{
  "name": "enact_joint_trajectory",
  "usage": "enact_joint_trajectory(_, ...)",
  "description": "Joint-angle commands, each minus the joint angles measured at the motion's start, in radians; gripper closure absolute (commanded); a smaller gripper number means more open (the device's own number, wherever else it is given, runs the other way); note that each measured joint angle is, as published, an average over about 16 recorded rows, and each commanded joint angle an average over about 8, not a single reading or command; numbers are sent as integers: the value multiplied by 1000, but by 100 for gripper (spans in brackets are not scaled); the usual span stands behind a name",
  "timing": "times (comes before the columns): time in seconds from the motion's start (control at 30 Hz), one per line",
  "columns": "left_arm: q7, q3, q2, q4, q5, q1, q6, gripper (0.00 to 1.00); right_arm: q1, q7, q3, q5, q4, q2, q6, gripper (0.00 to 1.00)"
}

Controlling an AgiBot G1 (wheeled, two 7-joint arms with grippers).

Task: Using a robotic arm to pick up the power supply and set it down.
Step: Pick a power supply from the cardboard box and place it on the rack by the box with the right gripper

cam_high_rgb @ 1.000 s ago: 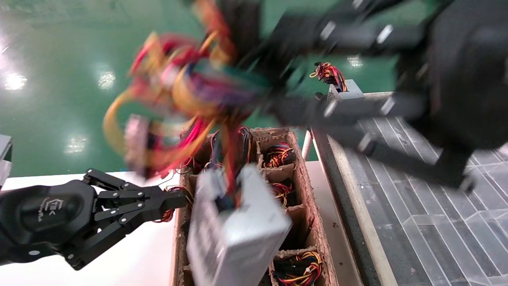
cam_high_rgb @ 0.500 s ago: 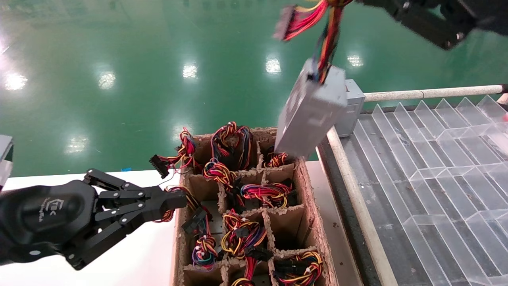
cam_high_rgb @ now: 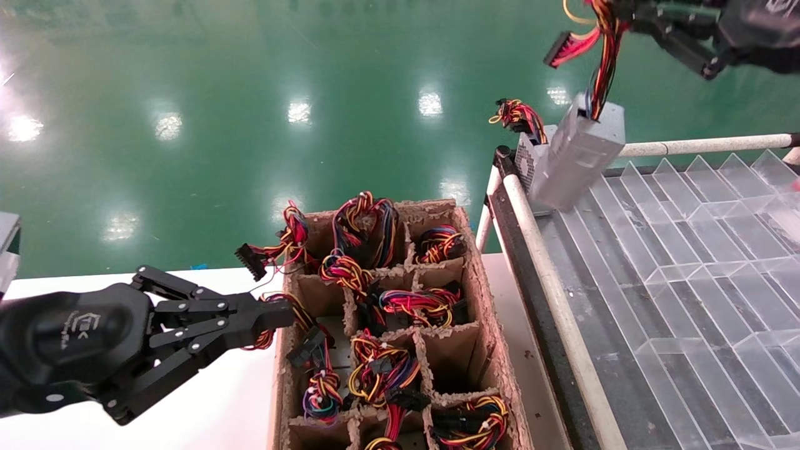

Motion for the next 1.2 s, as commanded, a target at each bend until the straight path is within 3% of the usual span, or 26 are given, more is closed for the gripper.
enact_joint_trajectory(0.03, 0, 0, 0, 0, 0, 0, 0, 100, -2, -13, -5, -10, -43, -8, 15, 100)
enact_joint_trajectory(0.43, 0, 0, 0, 0, 0, 0, 0, 100, -27, -57, -20, -33, -149, -49, 74, 100)
enact_joint_trajectory(1.2, 0, 0, 0, 0, 0, 0, 0, 100, 14, -132, -29, -47, -165, -89, 150, 100)
